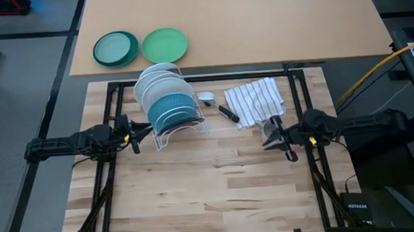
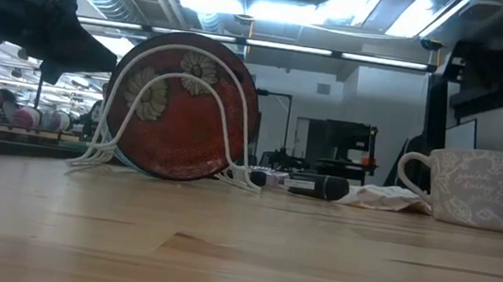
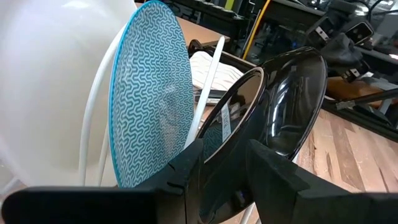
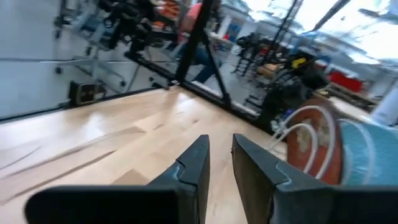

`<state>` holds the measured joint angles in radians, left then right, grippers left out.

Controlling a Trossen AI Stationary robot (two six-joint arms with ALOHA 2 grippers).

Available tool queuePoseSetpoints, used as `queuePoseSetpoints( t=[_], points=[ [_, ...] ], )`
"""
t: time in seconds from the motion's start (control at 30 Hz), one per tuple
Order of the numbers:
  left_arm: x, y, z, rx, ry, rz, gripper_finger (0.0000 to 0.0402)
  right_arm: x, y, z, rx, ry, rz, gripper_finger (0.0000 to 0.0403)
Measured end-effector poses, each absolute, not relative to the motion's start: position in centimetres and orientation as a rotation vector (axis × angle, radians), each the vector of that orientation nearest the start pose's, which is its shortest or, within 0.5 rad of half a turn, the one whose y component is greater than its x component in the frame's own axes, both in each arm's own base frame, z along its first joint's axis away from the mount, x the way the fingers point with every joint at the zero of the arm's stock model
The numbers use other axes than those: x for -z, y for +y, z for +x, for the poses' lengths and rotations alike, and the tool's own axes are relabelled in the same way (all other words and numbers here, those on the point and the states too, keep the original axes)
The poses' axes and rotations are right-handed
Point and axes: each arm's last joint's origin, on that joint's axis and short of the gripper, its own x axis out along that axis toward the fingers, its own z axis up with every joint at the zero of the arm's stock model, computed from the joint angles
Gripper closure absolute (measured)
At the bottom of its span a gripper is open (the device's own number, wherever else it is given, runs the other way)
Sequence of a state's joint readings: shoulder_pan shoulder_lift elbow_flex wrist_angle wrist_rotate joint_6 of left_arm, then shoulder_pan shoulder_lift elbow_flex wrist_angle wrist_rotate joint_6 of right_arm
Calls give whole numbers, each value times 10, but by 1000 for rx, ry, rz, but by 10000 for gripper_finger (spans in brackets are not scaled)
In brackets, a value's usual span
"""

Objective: Sort dishes
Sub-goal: Return to Home Position

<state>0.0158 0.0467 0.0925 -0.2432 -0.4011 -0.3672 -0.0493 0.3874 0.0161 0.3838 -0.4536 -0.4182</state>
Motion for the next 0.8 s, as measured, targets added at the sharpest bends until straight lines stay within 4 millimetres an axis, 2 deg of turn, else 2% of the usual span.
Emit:
queuePoseSetpoints(
  t=[0.13, 0.43, 0.8],
  points=[
    [-168, 13, 91, -446, 117, -323, 293, -177, 0, 119, -443, -107, -414, 329],
    [-168, 13, 91, -446, 117, -322, 292, -186, -15, 117, -393, -116, -399, 329],
    [-168, 13, 91, -446, 118, -323, 293, -192, -16, 114, -526, -193, -419, 329]
  ],
)
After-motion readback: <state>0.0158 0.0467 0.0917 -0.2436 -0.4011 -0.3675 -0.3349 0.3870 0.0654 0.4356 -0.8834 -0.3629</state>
